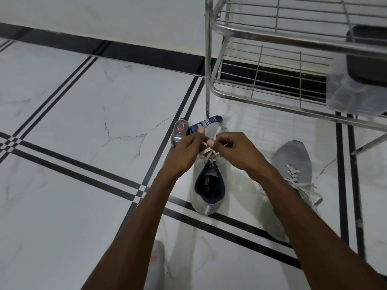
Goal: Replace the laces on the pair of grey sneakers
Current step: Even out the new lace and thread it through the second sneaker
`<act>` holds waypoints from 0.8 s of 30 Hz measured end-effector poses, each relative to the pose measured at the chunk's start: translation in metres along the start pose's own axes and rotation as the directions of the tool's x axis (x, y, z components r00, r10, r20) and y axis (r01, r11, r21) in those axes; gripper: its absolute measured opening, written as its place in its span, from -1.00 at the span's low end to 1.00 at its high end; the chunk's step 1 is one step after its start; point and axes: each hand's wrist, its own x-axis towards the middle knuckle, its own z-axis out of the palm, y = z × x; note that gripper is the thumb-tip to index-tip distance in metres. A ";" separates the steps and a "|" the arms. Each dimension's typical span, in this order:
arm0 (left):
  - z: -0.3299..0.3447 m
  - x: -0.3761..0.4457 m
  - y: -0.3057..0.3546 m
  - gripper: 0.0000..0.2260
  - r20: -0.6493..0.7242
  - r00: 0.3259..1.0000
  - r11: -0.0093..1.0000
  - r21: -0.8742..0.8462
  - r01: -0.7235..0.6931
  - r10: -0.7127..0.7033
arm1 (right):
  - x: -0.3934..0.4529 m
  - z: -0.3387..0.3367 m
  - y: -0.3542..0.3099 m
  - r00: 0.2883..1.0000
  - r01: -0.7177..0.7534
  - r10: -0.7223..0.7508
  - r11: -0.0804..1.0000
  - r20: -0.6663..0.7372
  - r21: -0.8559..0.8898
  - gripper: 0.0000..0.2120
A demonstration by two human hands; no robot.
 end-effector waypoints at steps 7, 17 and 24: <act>0.009 0.007 -0.011 -0.49 -0.068 0.998 0.994 -0.107 0.001 -0.009 | 0.001 -0.005 0.007 0.977 0.122 -0.175 0.925 -0.119 -0.360 -0.83; 0.023 0.000 -0.010 -0.58 -0.100 0.984 0.989 -0.051 0.140 -0.145 | 0.002 0.004 0.016 0.948 0.045 0.006 0.987 -0.317 0.153 -0.88; 0.019 0.003 -0.010 -0.78 -0.250 0.946 0.886 -0.459 0.070 -0.204 | -0.002 0.002 0.013 0.983 -0.038 0.119 0.879 -0.140 0.476 -0.84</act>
